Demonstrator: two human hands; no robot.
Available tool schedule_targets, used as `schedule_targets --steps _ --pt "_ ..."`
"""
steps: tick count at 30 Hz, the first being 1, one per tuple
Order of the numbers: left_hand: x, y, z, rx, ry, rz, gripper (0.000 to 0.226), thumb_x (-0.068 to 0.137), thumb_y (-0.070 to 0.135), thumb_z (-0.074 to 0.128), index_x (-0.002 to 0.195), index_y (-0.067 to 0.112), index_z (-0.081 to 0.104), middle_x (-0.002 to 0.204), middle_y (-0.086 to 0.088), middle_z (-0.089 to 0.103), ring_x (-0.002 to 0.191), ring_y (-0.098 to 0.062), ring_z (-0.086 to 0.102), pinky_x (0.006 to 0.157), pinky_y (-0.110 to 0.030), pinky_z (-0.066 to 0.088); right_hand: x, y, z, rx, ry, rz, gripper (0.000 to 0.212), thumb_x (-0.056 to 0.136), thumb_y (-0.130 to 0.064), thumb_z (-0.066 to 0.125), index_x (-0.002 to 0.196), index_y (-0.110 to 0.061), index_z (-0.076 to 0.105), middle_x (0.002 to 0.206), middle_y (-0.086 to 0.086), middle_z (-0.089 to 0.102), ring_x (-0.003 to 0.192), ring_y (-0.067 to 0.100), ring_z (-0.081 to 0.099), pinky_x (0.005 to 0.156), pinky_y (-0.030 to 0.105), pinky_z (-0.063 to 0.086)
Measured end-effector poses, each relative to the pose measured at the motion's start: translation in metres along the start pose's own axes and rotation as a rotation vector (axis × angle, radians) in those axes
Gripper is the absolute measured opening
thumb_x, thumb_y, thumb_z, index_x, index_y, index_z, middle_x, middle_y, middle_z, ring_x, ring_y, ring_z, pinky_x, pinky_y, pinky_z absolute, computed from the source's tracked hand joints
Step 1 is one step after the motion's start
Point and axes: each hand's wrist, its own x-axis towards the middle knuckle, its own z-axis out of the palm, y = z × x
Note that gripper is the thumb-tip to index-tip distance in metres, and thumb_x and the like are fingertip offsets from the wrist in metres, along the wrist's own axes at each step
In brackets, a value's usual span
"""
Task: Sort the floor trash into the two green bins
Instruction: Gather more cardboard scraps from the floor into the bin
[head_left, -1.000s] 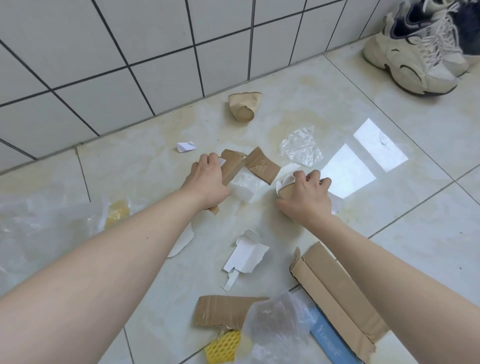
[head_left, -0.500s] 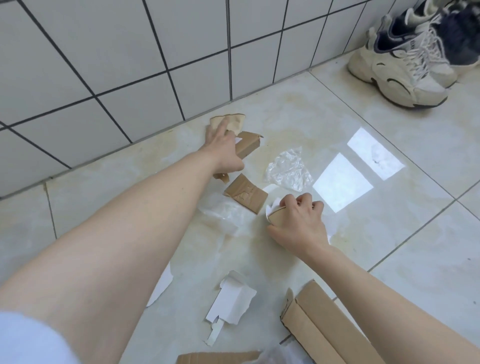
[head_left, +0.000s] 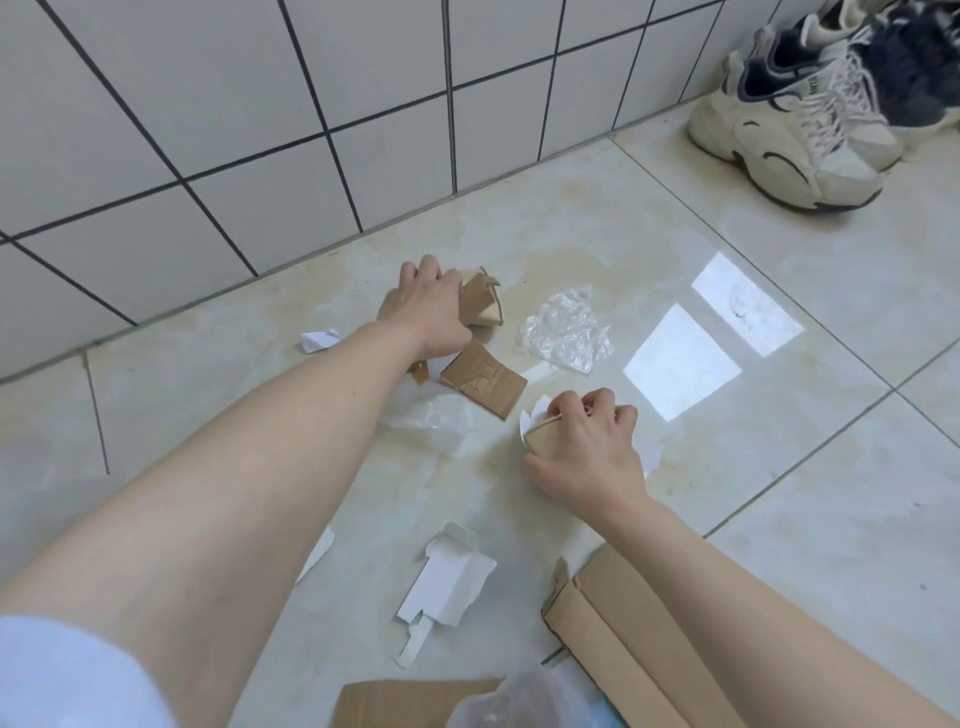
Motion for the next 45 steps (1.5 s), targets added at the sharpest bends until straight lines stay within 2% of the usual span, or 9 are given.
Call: schedule_targets --steps 3,6,9,14,19,24,30,35,45 --pt "0.007 0.004 -0.006 0.014 0.059 0.008 0.034 0.072 0.026 0.057 0.103 0.016 0.046 0.115 -0.005 0.030 0.112 -0.030 0.029 0.088 -0.038 0.032 0.003 -0.003 -0.001 -0.019 -0.003 -0.017 0.046 0.071 -0.035 0.059 0.113 -0.022 0.042 0.114 0.001 0.033 0.112 0.027 0.028 0.064 0.029 0.036" --pt "0.017 0.007 -0.007 -0.015 -0.130 -0.034 0.046 0.073 0.024 0.059 0.118 0.015 0.050 0.153 0.000 0.011 0.141 -0.032 0.005 0.107 -0.047 0.022 0.005 -0.004 0.000 -0.021 -0.018 -0.026 0.047 0.071 -0.035 0.059 0.113 -0.022 0.042 0.115 0.001 0.032 0.111 0.027 0.027 0.066 0.029 0.036" --pt "0.021 0.006 0.000 -0.031 -0.258 -0.048 0.062 0.076 0.028 0.061 0.134 0.016 0.042 0.159 0.005 -0.003 0.146 -0.032 -0.011 0.112 -0.052 0.018 0.006 -0.002 -0.002 -0.025 -0.023 -0.021 0.048 0.071 -0.035 0.059 0.114 -0.023 0.041 0.115 0.001 0.032 0.111 0.027 0.027 0.065 0.029 0.037" --pt "0.017 0.006 0.008 -0.030 -0.162 -0.008 0.054 0.072 0.043 0.064 0.119 0.022 0.049 0.143 0.001 0.019 0.132 -0.031 0.021 0.099 -0.047 0.033 0.006 -0.002 -0.002 -0.035 -0.025 -0.021 0.047 0.073 -0.036 0.059 0.115 -0.023 0.041 0.116 0.001 0.032 0.113 0.027 0.028 0.066 0.029 0.036" --pt "0.005 0.010 0.010 -0.090 -0.068 0.043 0.020 0.073 0.023 0.060 0.082 0.021 0.043 0.112 -0.005 0.029 0.101 -0.029 0.041 0.075 -0.034 0.038 0.002 -0.003 0.001 -0.043 -0.028 -0.027 0.048 0.072 -0.037 0.060 0.115 -0.023 0.042 0.116 0.002 0.033 0.113 0.027 0.028 0.066 0.030 0.038" --pt "-0.002 0.007 0.005 -0.203 -0.142 -0.052 0.007 0.069 0.016 0.059 0.071 0.011 0.054 0.094 -0.008 0.047 0.089 -0.028 0.049 0.062 -0.029 0.040 -0.004 -0.005 0.002 -0.049 -0.058 -0.032 0.047 0.072 -0.037 0.060 0.112 -0.022 0.042 0.112 0.002 0.032 0.111 0.027 0.027 0.065 0.031 0.041" --pt "-0.035 -0.007 0.006 -0.290 -0.125 -0.084 0.026 0.069 0.017 0.063 0.088 0.000 0.065 0.087 -0.012 0.058 0.077 -0.027 0.056 0.060 -0.031 0.044 -0.026 -0.010 -0.001 -0.063 -0.054 -0.053 0.045 0.071 -0.036 0.060 0.108 -0.018 0.043 0.112 0.003 0.031 0.110 0.028 0.028 0.065 0.031 0.042" --pt "-0.088 -0.020 -0.011 -0.305 0.072 -0.072 0.014 0.078 0.020 0.057 0.092 0.017 0.057 0.108 -0.009 0.043 0.100 -0.027 0.049 0.084 -0.033 0.043 -0.053 -0.019 -0.006 -0.035 0.004 -0.112 0.046 0.069 -0.036 0.060 0.108 -0.020 0.042 0.111 0.002 0.031 0.108 0.028 0.028 0.072 0.032 0.041" --pt "-0.315 -0.076 -0.081 -0.549 0.117 -0.311 0.011 0.074 0.033 0.067 0.080 0.026 0.061 0.102 0.001 0.051 0.088 -0.012 0.060 0.079 -0.030 0.049 -0.157 -0.083 -0.044 0.255 -0.086 -0.367 0.045 0.061 -0.040 0.057 0.102 -0.026 0.047 0.111 -0.003 0.034 0.108 0.022 0.030 0.084 0.028 0.030"
